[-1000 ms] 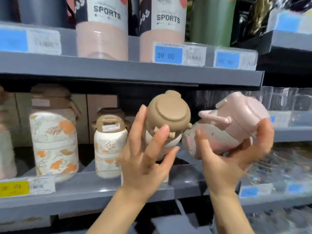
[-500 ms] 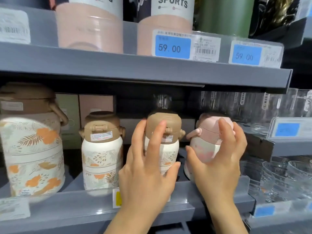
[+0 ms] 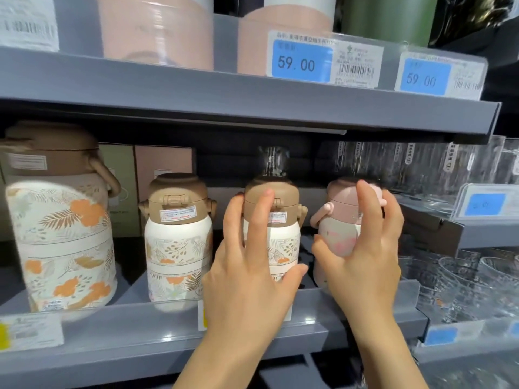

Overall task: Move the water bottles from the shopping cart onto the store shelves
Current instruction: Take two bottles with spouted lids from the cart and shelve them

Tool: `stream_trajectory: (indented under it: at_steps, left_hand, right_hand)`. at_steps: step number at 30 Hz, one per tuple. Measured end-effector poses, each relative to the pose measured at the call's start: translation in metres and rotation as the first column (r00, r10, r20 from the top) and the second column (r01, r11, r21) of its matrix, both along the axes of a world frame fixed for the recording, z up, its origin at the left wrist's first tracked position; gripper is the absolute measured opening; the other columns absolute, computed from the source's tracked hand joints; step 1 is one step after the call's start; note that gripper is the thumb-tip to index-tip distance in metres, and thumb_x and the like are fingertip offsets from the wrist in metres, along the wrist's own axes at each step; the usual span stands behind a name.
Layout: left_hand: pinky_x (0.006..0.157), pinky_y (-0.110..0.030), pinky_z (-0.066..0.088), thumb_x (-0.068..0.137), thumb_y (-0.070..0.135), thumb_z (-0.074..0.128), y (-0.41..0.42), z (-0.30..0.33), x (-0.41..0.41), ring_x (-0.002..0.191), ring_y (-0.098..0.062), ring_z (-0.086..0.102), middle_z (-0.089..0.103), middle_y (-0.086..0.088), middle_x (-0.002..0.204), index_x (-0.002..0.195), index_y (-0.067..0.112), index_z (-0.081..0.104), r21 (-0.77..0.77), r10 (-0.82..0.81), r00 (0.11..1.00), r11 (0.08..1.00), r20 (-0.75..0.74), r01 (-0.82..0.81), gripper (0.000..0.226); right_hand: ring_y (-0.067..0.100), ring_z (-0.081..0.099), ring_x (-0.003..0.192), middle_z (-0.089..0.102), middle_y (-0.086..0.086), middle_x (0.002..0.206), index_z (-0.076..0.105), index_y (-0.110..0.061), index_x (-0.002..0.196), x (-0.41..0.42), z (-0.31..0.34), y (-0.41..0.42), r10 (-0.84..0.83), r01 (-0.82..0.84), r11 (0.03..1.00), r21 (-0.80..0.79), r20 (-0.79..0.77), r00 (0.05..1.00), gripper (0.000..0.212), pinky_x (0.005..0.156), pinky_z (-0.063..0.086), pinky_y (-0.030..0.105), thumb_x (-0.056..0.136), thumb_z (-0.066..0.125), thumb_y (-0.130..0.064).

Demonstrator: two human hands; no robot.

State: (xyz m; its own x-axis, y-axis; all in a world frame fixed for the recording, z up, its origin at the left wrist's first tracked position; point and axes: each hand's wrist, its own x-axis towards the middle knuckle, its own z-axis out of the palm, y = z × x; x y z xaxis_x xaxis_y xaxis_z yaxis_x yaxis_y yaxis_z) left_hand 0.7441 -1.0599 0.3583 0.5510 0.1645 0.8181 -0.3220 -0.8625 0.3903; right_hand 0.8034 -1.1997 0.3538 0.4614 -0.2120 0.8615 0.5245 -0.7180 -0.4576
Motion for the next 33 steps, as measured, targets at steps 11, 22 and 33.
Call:
stream_trajectory:
  at_steps: [11, 22, 33]
  left_hand:
    - [0.045, -0.043, 0.053, 0.045, 0.043, 0.093, -0.004, 0.000, 0.001, 0.087, -0.040, 0.069, 0.051, -0.018, 0.140, 0.144, 0.021, 0.033, 0.031, 0.087, 0.996, 0.996, -0.030, -0.086, 0.118]
    - [0.042, -0.040, 0.050, 0.040, 0.042, 0.096, -0.005, -0.001, 0.012, 0.080, -0.040, 0.069, 0.052, -0.018, 0.134, 0.141, 0.020, 0.034, 0.025, 0.110, 0.994, 0.994, -0.023, -0.109, 0.121]
    - [0.055, -0.039, 0.056, 0.058, 0.033, 0.091, -0.001, -0.004, 0.010, 0.119, -0.029, 0.041, 0.034, -0.010, 0.149, 0.143, 0.028, 0.040, 0.150, 0.089, 0.988, 0.983, 0.126, -0.108, 0.099]
  right_hand:
    - [0.038, 0.040, 0.126, 0.021, 0.005, 0.153, 0.021, -0.039, 0.142, -0.003, 0.001, 0.002, -0.048, 0.045, 0.998, -0.044, -0.062, 0.997, 0.096, 0.066, 0.049, 0.045, 0.065, 0.074, -0.016]
    - [0.035, 0.036, 0.131, 0.014, -0.001, 0.156, 0.019, -0.045, 0.142, -0.007, 0.000, 0.001, -0.022, 0.018, 0.999, -0.049, -0.083, 0.996, 0.096, 0.070, 0.049, 0.045, 0.069, 0.077, -0.020]
    - [0.038, 0.039, 0.129, 0.016, 0.001, 0.156, 0.018, -0.042, 0.144, -0.007, -0.003, 0.001, -0.011, 0.008, 0.998, -0.056, -0.062, 0.998, 0.096, 0.071, 0.049, 0.046, 0.070, 0.075, -0.019]
